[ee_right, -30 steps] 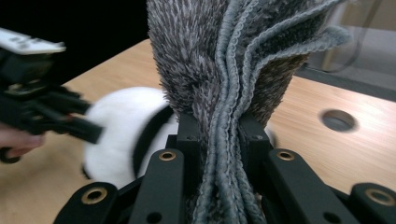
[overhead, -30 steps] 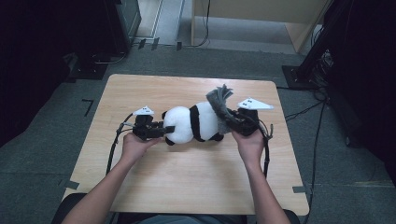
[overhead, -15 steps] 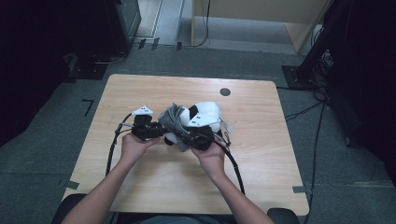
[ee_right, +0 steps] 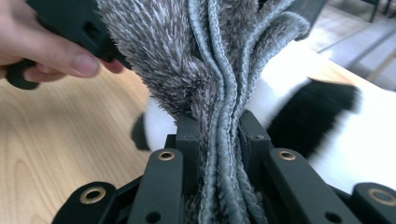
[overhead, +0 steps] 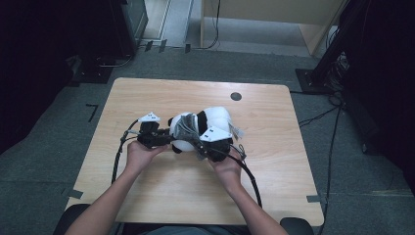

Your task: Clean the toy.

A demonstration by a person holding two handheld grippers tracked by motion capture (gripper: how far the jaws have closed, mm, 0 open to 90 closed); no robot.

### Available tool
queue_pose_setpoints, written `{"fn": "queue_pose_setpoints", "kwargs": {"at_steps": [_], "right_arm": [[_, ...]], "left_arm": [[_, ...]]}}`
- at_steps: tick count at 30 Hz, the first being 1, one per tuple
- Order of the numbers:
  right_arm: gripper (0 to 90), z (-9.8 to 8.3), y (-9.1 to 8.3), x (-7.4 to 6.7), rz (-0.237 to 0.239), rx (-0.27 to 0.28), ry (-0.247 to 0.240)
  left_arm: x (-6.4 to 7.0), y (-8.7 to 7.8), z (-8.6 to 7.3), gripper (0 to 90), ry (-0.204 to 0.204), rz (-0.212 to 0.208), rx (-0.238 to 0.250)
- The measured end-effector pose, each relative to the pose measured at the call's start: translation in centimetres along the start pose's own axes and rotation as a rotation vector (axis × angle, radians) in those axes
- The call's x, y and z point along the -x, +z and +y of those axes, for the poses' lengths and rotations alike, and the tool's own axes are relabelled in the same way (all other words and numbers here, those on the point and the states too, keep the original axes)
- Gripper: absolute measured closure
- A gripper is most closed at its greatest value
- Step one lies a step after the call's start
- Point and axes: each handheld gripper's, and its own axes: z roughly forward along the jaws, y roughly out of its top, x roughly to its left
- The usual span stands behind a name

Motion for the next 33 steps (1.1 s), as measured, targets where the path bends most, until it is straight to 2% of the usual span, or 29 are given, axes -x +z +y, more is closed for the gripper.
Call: {"fn": "queue_pose_setpoints", "kwargs": {"at_steps": [2, 5, 9, 13, 18, 22, 25, 32, 33], "right_arm": [[75.3, -0.2, -0.4, 0.5, -0.037, -0.015, -0.01], [75.3, -0.3, -1.2, 1.2, -0.052, -0.018, 0.013], [75.2, -0.4, -2.3, 2.0, -0.091, -0.017, 0.013], [75.2, -0.7, -3.7, 2.9, -0.153, -0.014, 0.003], [75.2, -1.4, -5.3, 4.6, -0.206, -0.005, 0.041], [75.2, -2.1, -5.7, 5.6, -0.254, -0.005, 0.022], [75.2, -2.9, -5.5, 6.5, -0.233, 0.004, 0.084], [75.1, -3.7, -5.5, 8.0, -0.247, -0.014, 0.136], [75.1, -3.8, -5.5, 8.3, -0.251, -0.02, 0.155]], "left_arm": [[0.0, 0.0, 0.1, 57.9, 0.018, 0.01, -0.007], [-0.1, 0.0, 0.1, 57.9, 0.017, 0.007, -0.006], [-0.2, 0.0, 0.3, 57.8, 0.015, 0.005, -0.014], [-0.3, 0.1, 0.4, 57.9, 0.008, -0.001, -0.015], [-0.4, 0.1, 0.5, 57.9, 0.004, -0.005, -0.017], [-0.4, 0.1, 0.5, 57.8, 0.003, -0.008, -0.017], [-0.5, 0.2, 0.5, 57.7, -0.006, -0.019, -0.014], [-0.6, 0.1, 0.5, 57.6, -0.007, -0.025, -0.015], [-0.7, 0.1, 0.5, 57.5, -0.008, -0.026, -0.016]]}}
